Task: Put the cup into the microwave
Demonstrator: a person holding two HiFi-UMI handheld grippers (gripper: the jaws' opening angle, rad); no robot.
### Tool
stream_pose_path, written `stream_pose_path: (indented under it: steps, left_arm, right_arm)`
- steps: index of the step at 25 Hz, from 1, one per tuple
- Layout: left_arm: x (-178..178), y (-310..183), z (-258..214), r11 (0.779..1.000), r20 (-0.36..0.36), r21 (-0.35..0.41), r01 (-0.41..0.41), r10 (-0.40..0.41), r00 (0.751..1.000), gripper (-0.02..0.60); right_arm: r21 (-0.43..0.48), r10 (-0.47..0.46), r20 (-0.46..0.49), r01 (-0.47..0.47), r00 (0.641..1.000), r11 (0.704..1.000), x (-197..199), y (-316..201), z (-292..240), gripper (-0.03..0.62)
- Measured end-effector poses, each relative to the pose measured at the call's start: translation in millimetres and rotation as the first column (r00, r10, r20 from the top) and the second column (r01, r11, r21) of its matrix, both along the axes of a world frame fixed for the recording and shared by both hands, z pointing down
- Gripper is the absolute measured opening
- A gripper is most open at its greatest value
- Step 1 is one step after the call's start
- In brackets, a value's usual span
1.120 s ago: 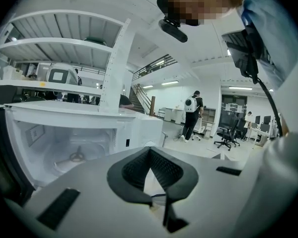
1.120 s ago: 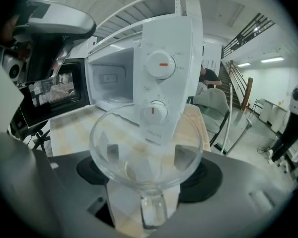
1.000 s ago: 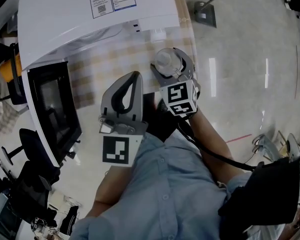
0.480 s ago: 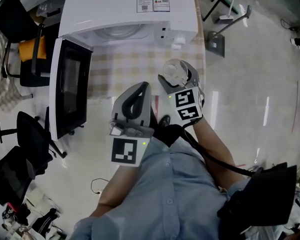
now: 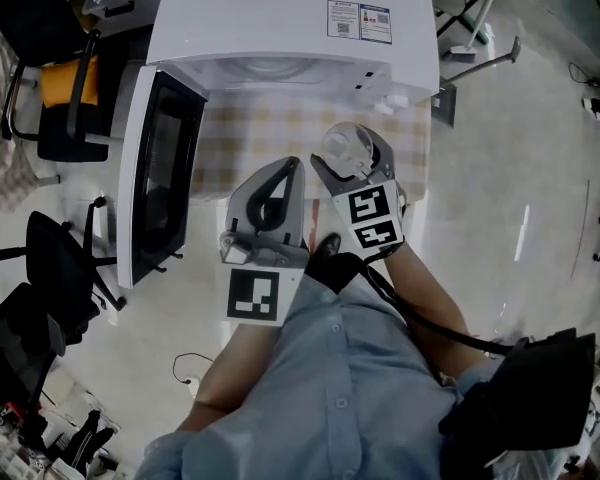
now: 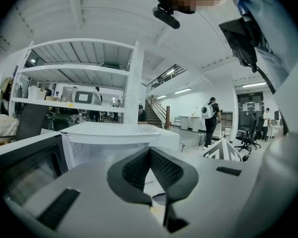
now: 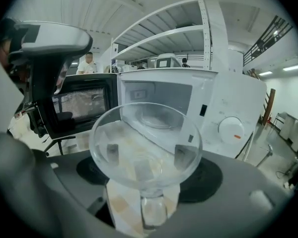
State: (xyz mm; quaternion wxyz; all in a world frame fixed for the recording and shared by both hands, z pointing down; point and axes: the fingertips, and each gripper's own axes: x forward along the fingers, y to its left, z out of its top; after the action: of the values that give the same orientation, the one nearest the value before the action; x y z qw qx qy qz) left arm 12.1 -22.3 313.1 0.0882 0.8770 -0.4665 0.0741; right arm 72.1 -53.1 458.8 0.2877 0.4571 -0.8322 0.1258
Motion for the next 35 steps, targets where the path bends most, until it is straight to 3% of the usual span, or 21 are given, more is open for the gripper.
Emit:
stream_pose_path:
  steps: [6,16,35]
  left_arm:
    - [-17.2,-15.8,8.6,1.000,-0.007,-0.022,-0.016,0.016,1.000,0.005]
    - [-53.7,-51.3,8.1,0.999,-0.024,-0.034,0.023,-0.024,0.999,0.005]
    - [-75.4,-116.8,20.6,0.997,-0.034,-0.081,0.006,-0.009,0.999,0.005]
  right_arm:
    - [-0.011,-0.016,-0.003,0.016,1.000,1.000,-28.7,-15.0,4.4,0.364]
    - [-0.006,-0.057,-0.007,0.057,0.998,0.998,-70.7,-55.4,2.3,0.364]
    - [-0.025,-0.002,-0.032,0.001,0.999,1.000,-85.2,-150.9,18.9,0.364]
